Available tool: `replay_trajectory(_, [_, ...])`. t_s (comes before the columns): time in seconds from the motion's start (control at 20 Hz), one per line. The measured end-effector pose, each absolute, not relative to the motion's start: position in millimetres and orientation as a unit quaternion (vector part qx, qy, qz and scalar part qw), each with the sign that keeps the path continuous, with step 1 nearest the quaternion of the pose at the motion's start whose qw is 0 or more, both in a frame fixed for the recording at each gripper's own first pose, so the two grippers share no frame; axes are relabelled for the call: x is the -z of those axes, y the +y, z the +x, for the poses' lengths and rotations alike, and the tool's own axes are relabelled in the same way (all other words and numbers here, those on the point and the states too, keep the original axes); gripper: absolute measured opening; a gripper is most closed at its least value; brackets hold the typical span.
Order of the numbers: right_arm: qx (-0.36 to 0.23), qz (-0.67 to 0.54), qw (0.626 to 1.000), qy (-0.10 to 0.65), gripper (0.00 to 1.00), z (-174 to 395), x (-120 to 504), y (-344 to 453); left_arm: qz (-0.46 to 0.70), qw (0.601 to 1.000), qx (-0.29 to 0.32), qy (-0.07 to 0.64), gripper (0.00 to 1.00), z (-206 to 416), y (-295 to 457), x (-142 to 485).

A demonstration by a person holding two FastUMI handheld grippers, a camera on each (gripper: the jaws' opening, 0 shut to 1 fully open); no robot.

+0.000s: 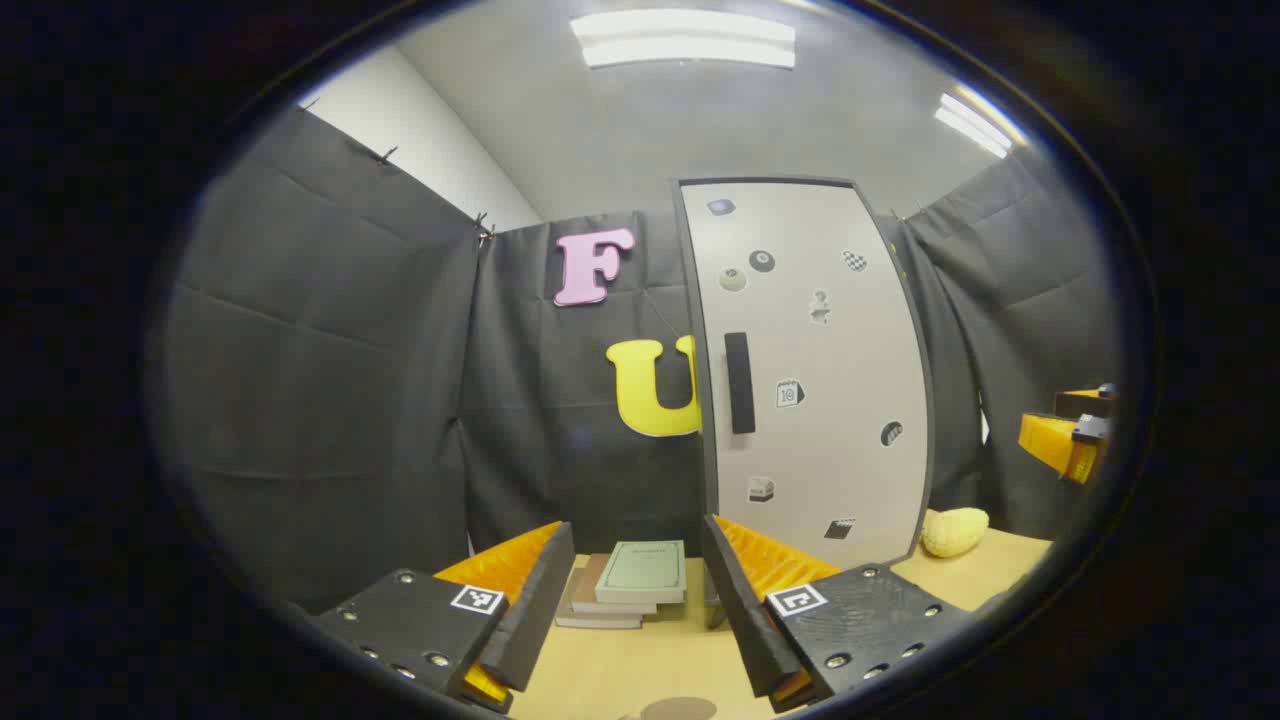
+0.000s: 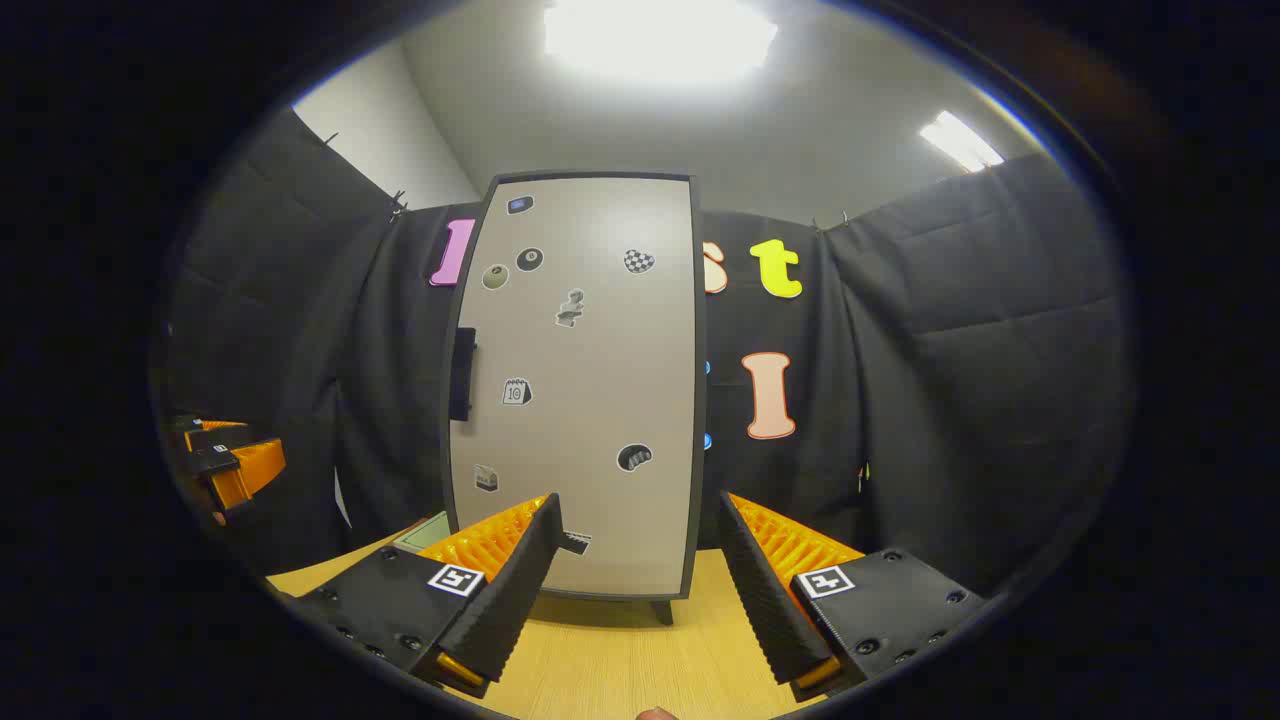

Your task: Open the cabinet door with the right hand, grasp the bottle in the cabinet with the left hand and place it on the coaster, then close the cabinet door with the right hand.

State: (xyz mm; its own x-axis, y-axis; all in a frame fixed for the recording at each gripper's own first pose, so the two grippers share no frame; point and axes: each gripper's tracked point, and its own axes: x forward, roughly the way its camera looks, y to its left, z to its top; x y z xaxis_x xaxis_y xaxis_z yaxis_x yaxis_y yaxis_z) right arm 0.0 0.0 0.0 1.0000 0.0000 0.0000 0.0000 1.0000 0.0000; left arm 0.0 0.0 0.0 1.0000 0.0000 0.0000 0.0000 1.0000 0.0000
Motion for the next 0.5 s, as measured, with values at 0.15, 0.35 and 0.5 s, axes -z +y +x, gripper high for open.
replay_trajectory(0.15, [-0.001,0.001,1.0,-0.001,0.98,0.4,0.9,-0.7,-0.001,1.0,-0.001,-0.001,0.77,-1.8,-1.2,-0.9])
replay_trajectory(0.35, [-0.002,0.001,1.0,-0.001,0.98,0.5,1.5,-0.7,0.002,1.0,-0.002,-0.003,0.82,-2.7,-0.6,-2.8])
replay_trajectory(0.5, [-0.003,0.0,1.0,-0.001,0.98,1.2,1.2,0.6,0.003,1.0,-0.003,-0.004,0.82,-4.9,0.1,-2.8])
